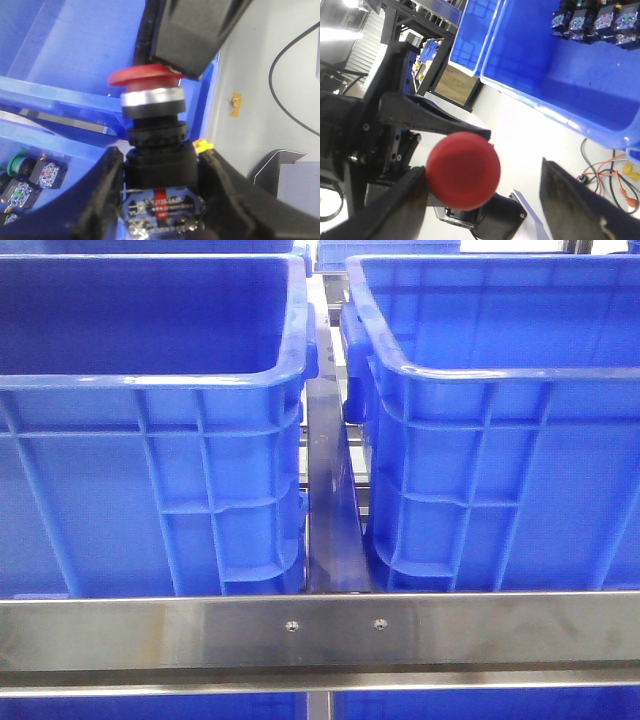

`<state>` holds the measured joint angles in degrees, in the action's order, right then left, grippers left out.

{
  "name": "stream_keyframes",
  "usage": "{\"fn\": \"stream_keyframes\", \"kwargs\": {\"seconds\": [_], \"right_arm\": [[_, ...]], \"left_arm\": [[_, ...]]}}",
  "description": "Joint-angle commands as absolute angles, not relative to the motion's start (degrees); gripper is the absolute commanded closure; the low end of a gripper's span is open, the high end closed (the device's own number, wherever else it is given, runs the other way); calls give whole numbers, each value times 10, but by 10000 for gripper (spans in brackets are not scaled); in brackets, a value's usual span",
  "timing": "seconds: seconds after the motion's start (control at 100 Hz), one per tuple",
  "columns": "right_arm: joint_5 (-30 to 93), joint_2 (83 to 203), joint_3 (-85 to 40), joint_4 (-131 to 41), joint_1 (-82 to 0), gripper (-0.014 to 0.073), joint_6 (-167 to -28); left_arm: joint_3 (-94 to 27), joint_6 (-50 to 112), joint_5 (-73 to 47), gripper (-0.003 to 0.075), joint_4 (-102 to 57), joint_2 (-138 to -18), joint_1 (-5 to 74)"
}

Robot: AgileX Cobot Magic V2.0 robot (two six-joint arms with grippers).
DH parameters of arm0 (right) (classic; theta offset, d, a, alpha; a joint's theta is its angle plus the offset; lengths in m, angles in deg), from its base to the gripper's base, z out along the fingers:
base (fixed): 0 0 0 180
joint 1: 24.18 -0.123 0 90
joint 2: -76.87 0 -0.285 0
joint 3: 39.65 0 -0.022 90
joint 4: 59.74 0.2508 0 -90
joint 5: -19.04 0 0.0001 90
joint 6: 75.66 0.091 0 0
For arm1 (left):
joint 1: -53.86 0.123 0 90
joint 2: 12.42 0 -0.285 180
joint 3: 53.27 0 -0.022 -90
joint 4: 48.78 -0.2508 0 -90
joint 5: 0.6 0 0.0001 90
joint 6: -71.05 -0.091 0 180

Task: Pick red and yellow buttons and place in box
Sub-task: 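Grip the red button cap with the right gripper, release left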

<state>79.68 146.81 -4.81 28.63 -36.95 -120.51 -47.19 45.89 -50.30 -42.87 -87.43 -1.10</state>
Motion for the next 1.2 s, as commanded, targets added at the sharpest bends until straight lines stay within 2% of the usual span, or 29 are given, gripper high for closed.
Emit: {"fn": "stream_keyframes", "kwargs": {"seconds": [0.0,0.78,1.19], "right_arm": [[814,1463,-68,338,-370,89,-1220],[864,1487,-84,346,-370,89,-1225],[856,1508,-99,350,-404,90,-1236]], "left_arm": [[-488,459,-461,739,-420,-864,-16],[-488,459,-461,739,-420,-864,-16],[-488,459,-461,739,-420,-864,-16]]}}
